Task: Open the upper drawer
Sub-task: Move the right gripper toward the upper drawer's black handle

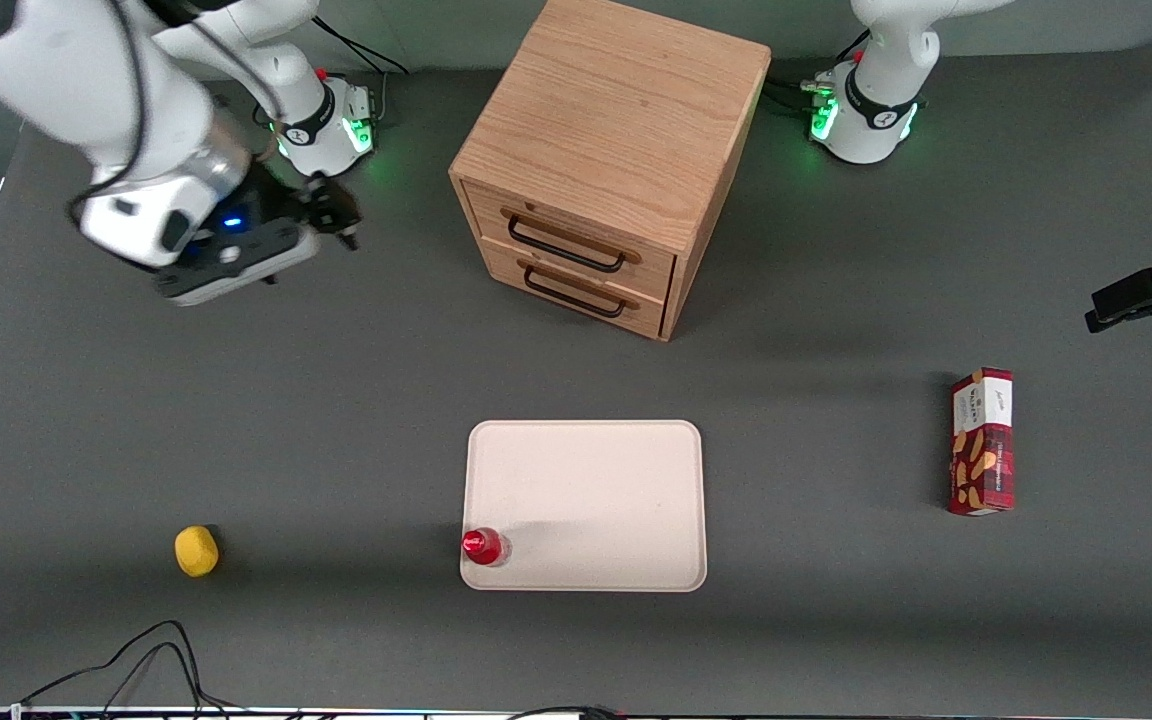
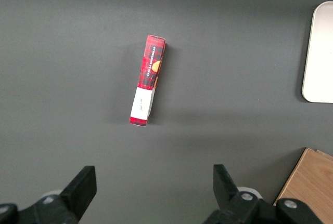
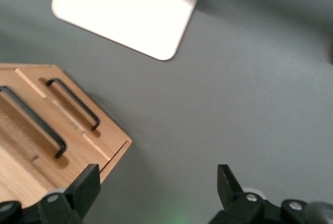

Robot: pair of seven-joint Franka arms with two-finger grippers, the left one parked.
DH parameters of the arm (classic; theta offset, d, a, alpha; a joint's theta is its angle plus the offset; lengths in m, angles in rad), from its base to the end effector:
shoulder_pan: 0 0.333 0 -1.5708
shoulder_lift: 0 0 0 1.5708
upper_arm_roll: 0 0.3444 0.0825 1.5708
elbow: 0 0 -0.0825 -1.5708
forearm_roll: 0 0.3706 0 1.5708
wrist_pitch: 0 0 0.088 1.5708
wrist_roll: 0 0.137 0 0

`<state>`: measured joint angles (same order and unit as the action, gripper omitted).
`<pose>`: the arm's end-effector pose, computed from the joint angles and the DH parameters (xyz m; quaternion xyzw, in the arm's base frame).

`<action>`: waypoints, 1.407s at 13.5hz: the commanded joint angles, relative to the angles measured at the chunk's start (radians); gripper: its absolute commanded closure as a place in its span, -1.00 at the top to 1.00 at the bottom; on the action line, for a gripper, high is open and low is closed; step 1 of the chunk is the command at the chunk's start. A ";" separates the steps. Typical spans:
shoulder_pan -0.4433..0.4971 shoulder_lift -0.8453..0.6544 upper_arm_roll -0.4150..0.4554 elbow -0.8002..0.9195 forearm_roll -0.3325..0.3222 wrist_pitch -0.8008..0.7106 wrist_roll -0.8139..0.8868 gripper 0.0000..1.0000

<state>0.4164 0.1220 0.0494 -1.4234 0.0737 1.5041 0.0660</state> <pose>0.5094 0.2657 0.6167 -0.9788 -0.1999 0.0303 0.0330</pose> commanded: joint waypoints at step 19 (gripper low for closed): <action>0.257 0.203 0.044 -0.035 -0.003 0.243 -0.351 1.00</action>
<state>0.6864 0.3211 0.0762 -1.4386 0.0666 1.7130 -0.2537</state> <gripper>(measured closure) 0.000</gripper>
